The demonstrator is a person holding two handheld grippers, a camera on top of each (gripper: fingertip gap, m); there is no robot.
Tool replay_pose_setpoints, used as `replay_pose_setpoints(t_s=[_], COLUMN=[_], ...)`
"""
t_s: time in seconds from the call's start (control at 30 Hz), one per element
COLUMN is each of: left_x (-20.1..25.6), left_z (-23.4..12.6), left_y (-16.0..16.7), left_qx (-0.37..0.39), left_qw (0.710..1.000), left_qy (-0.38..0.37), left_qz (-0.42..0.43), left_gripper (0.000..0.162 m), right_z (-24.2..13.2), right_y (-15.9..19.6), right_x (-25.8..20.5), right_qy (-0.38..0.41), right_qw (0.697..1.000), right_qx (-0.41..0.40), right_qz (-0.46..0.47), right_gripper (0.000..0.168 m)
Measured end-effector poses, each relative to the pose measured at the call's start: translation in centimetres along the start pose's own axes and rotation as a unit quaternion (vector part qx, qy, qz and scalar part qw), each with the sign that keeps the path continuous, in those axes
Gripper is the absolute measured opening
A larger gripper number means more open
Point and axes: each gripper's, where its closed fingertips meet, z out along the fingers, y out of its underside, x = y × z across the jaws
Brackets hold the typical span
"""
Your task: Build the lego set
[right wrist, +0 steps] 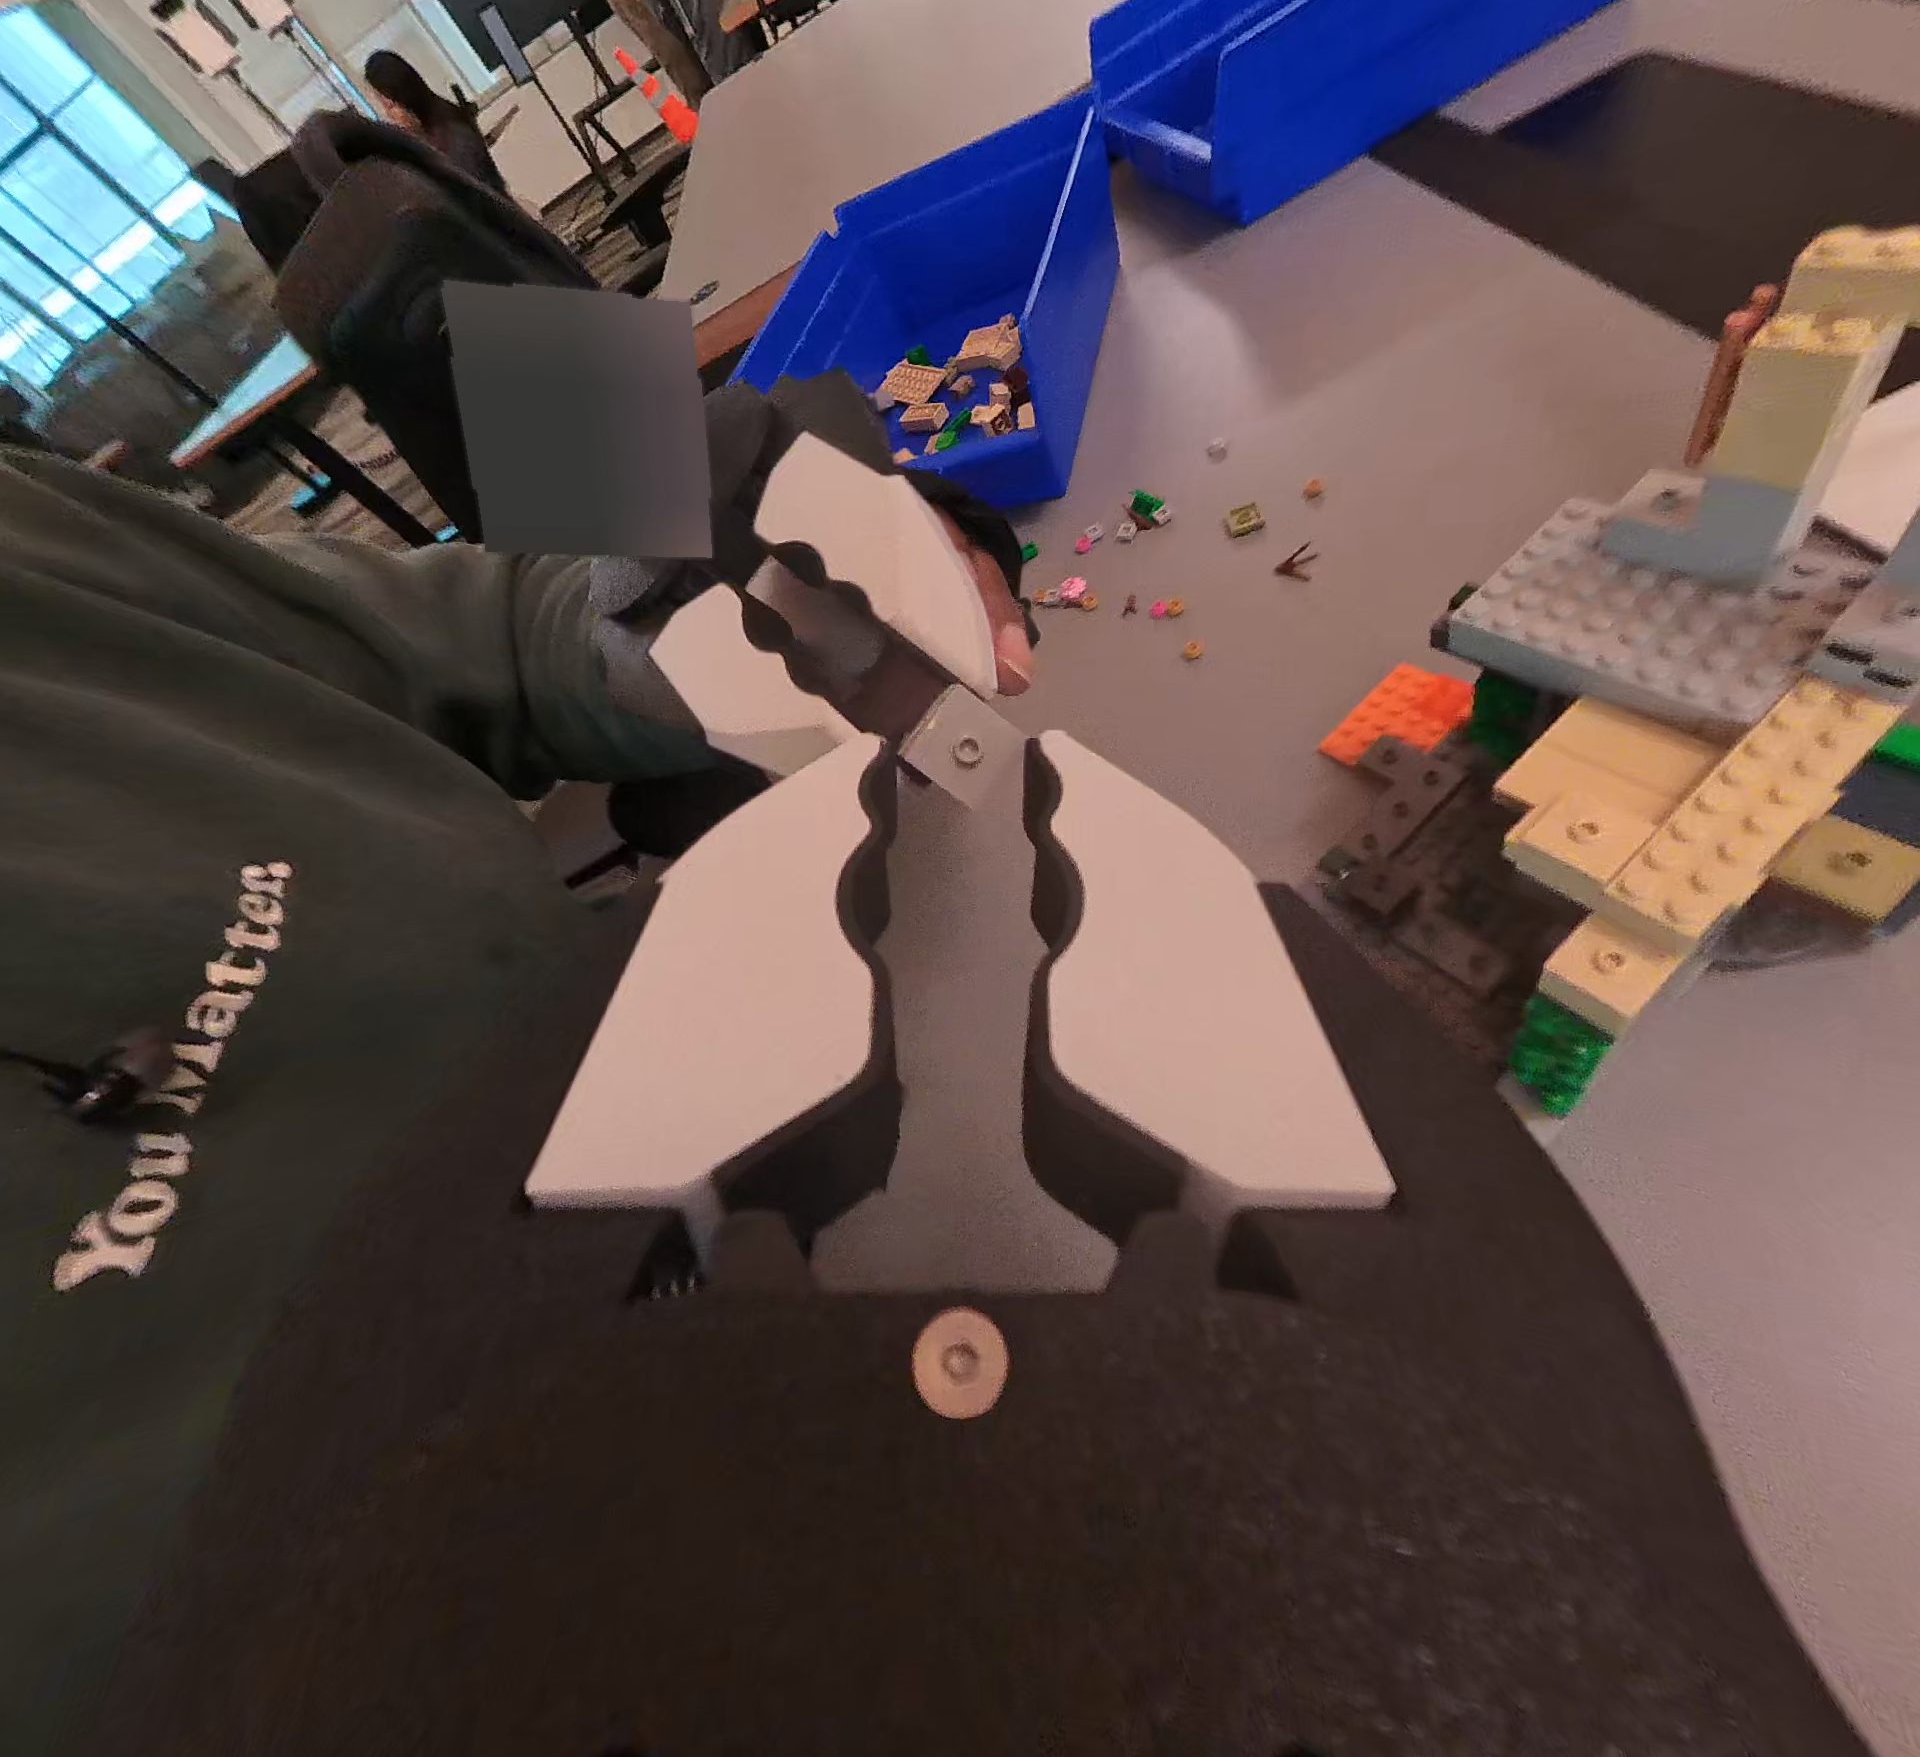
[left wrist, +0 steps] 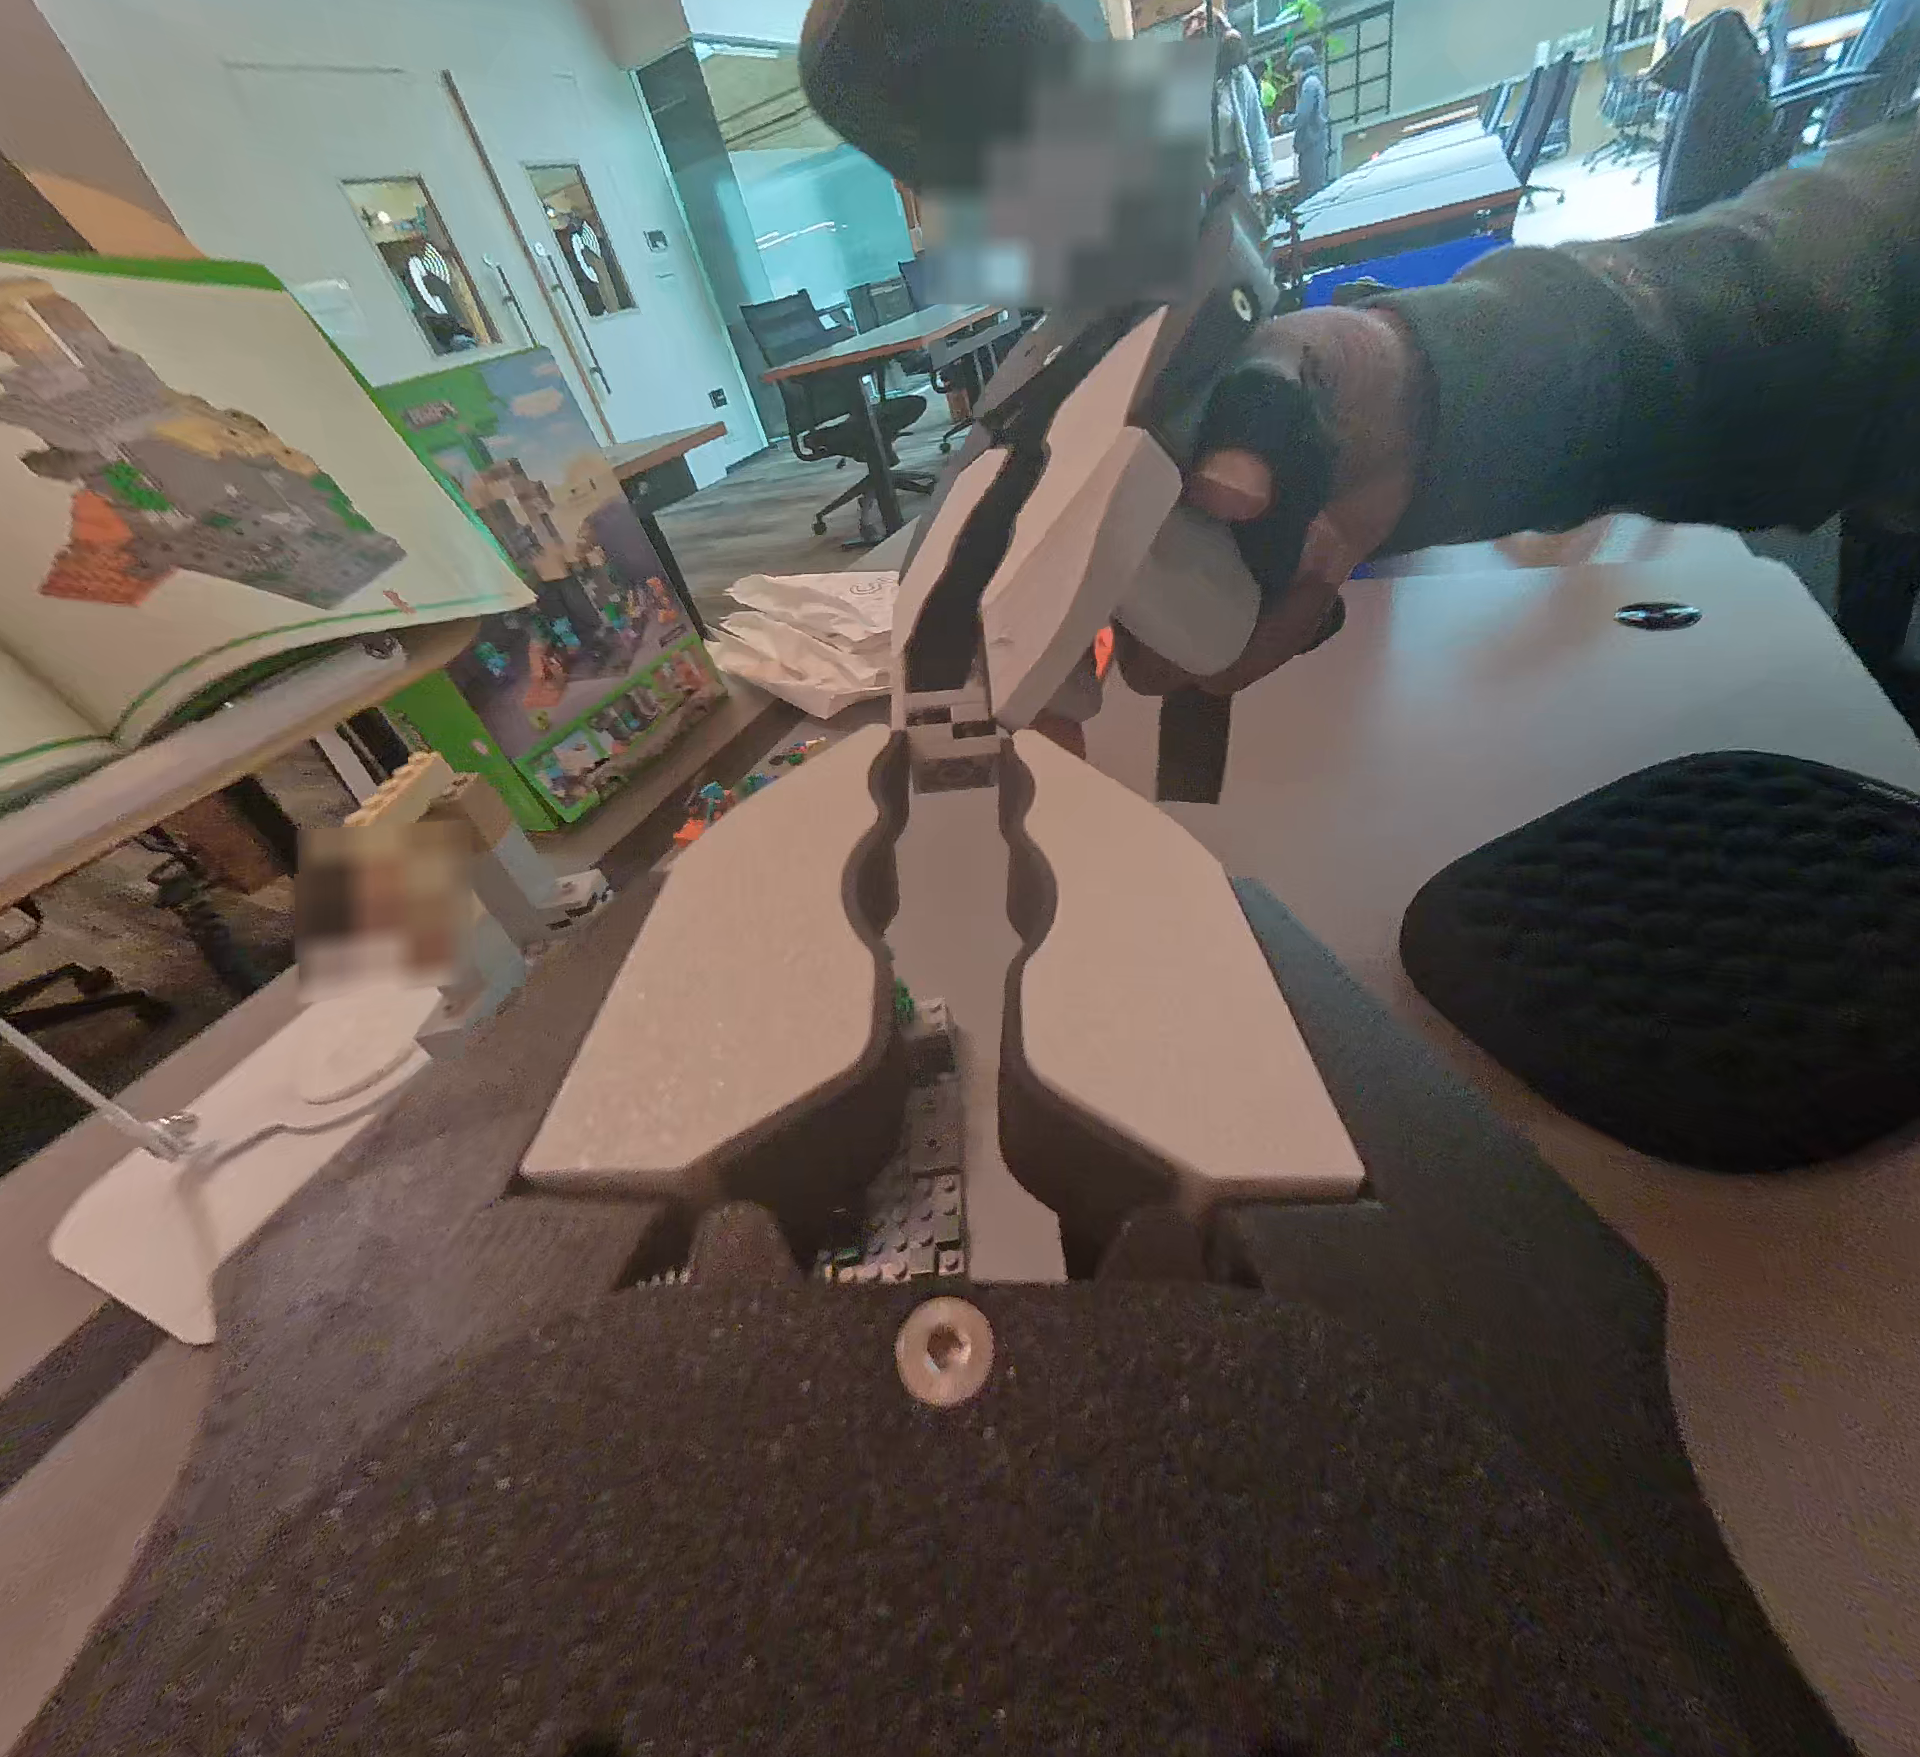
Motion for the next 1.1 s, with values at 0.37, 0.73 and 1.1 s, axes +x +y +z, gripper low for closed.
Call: replay_pose_setpoints(t_s=[0.37, 0.73, 1.1], left_x=[0.2, -1.1, -1.4], left_z=[-0.1, -0.6, -0.4], left_y=[0.8, 2.4, 4.9], left_qx=[-0.006, -0.021, -0.05], left_qw=[1.0, 0.998, 0.995], left_qy=[-0.001, -0.017, -0.018], left_qz=[0.002, -0.055, -0.089], left_gripper=[0.018, 0.014, 0.01], right_z=[0.2, -2.7, -0.9], right_y=[1.0, 1.0, -2.3], right_x=[0.3, 5.3, 13.2], right_qy=[0.01, 0.087, 0.11], right_qw=[0.998, 0.98, 0.898], right_qx=[-0.043, -0.115, -0.231], right_qz=[0.038, -0.134, -0.357], right_gripper=[0.019, 0.018, 0.019])
